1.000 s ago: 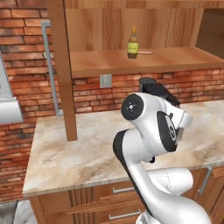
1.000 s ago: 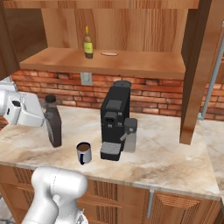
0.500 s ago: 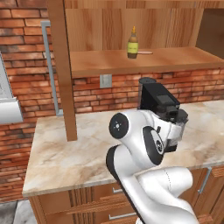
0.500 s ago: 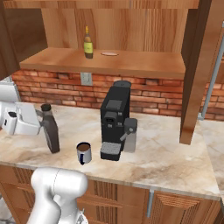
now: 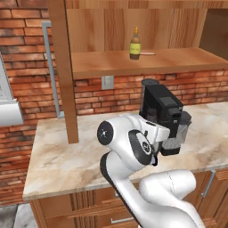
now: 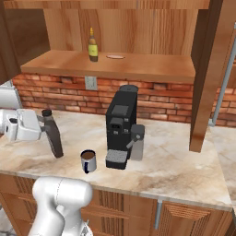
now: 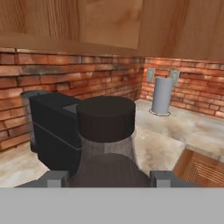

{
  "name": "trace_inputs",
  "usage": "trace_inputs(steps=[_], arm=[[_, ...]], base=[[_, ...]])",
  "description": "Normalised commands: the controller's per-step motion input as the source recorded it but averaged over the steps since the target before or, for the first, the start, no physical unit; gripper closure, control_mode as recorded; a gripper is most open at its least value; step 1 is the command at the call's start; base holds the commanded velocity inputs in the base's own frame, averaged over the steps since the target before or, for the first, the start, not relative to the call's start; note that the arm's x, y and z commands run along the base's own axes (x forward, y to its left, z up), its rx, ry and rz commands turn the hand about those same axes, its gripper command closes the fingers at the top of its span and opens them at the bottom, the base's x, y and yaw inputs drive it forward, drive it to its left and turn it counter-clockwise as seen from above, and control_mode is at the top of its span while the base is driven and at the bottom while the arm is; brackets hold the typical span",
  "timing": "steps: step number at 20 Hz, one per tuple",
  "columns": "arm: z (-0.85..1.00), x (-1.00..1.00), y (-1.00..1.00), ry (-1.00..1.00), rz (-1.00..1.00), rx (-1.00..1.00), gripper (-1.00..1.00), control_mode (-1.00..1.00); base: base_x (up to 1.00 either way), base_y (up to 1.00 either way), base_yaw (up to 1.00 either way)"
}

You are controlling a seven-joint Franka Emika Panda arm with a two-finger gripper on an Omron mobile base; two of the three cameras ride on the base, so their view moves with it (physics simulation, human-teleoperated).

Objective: Pick the syrup bottle and honey bottle from the cabinet and place them next to the mug.

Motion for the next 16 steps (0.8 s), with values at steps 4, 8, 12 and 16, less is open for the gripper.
trace_inputs(steps=[4, 8, 12, 16], arm=[[-0.01, 0.44, 0.09, 0.01, -0.06, 0.00, 1.00, -1.00], [0.00, 0.47, 0.04, 0.00, -0.09, 0.00, 1.00, -1.00], [-0.01, 0.31, 0.00, 0.00, -0.12, 0.00, 1.00, -1.00], [-0.15, 0.12, 0.00, 0.00, -0.11, 0.00, 1.00, -1.00]], base=[[0.00, 0.00, 0.00], [0.00, 0.00, 0.00], [0.00, 0.00, 0.00], [0.00, 0.00, 0.00]])
